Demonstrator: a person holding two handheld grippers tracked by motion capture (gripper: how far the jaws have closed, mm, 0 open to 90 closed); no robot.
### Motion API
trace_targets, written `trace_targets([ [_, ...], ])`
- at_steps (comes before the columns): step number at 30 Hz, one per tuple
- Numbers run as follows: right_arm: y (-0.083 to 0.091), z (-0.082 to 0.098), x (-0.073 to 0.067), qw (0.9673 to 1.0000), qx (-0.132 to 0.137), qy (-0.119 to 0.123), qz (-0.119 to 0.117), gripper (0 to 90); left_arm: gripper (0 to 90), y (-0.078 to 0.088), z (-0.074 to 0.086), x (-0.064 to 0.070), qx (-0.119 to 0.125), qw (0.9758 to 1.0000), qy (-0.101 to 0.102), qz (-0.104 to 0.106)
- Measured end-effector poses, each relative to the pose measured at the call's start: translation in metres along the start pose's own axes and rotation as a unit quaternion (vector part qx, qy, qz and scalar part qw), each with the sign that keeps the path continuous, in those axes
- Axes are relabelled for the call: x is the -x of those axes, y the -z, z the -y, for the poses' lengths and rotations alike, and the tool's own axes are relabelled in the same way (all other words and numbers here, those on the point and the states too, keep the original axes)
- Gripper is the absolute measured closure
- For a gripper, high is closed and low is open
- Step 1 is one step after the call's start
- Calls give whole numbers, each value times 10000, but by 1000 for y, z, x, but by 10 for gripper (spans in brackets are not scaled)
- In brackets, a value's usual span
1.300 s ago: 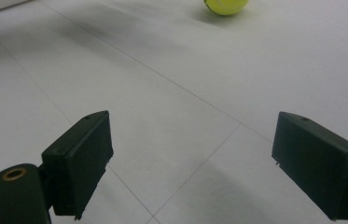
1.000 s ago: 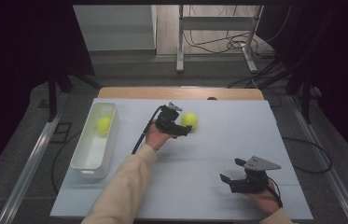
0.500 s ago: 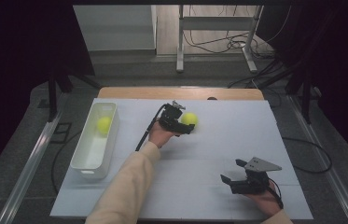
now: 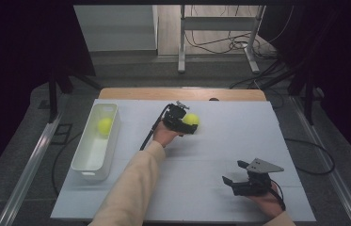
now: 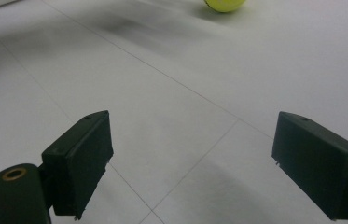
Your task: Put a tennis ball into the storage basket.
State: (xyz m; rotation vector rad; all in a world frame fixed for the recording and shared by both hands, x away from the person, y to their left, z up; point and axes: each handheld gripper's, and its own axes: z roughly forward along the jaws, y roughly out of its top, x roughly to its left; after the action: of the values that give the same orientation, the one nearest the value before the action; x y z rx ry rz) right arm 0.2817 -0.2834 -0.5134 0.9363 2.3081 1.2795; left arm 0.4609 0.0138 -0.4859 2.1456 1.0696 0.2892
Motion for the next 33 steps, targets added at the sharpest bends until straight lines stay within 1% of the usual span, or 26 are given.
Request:
trace_targets([
  [2, 0, 0, 0, 10000, -9, 1, 3, 126, 124, -2, 0, -1, -27, 10000, -30, -5],
  [5, 0, 0, 0, 10000, -1, -8, -6, 126, 121, -6, -1, -2, -57, 10000, -25, -7],
  [11, 0, 0, 0, 10000, -6, -20, 0, 126, 114, -15, -2, -5, -79, 10000, 22, -27],
  [18, 0, 1, 0, 10000, -11, -35, -6, 125, 111, -22, -5, -8, -113, 9999, 70, -57],
  [24, -1, 1, 1, 10000, -18, -42, -5, 125, 111, -28, -8, -9, -136, 9999, 79, -27],
  [29, -1, 1, 1, 10000, -40, -41, 7, 125, 115, -36, -10, -9, -189, 9997, 140, -30],
  [33, -1, 1, 1, 10000, -38, -40, 8, 125, 150, -41, -9, -11, -244, 9994, 226, -6],
])
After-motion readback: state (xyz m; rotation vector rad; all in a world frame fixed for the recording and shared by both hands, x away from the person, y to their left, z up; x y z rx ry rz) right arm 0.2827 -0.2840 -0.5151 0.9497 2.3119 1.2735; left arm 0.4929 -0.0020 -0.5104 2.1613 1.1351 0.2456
